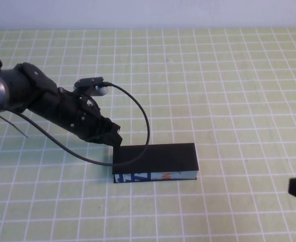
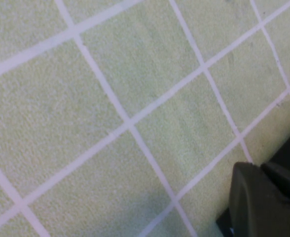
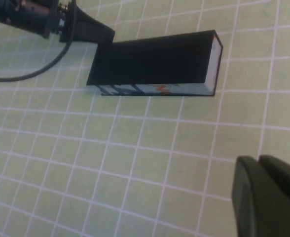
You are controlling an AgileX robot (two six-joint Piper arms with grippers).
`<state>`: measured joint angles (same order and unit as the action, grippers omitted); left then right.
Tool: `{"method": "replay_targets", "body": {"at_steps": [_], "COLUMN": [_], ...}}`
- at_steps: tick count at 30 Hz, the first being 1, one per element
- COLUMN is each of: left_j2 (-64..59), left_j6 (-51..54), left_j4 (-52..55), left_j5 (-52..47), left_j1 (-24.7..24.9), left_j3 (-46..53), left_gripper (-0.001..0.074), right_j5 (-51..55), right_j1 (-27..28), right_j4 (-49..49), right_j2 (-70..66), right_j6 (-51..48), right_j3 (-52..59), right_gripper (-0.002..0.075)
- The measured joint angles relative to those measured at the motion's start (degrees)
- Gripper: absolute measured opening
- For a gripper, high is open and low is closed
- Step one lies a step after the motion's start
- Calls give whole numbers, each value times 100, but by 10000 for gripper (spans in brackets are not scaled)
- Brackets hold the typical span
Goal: Take glasses out of glasses case
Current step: Pick up the glasses from the glasses case
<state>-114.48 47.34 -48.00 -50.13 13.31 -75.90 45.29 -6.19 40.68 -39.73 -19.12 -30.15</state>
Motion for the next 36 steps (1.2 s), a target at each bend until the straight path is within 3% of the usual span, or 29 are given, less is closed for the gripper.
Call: {"method": "replay_targets", "body": {"at_steps": [6, 11, 17, 21, 25, 31, 36], "left_j2": [0, 0, 0, 0, 0, 0, 0], "left_j6": [0, -13, -16, -16, -16, -16, -16], "left_j4": [13, 13, 13, 13, 13, 13, 13], "left_j5": [36, 45, 45, 45, 45, 45, 45], "left_j1": [0, 0, 4, 4, 4, 4, 4], "left_j3": [0, 0, 0, 0, 0, 0, 0], "left_gripper": [-4, -4, -4, -4, -4, -4, -4], "right_j5": [310, 28, -486, -894, -1374, -2197, -2754], "right_j1": [-288, -1584, -3402, -4193, -4414, -4428, -4432], "right_j4": [-65, -562, -2107, -3368, -4158, -4631, -5294], "right_j2": [-1794, -2809, -3865, -4390, -4738, -5170, -5495], "right_j6": [-676, -525, -7, 16, -29, -556, -656], "right_j3": [-1193, -1952, -2567, -2721, -2723, -2748, -2757], "right_gripper": [-17, -18, -17, -17, 33, 253, 302]}}
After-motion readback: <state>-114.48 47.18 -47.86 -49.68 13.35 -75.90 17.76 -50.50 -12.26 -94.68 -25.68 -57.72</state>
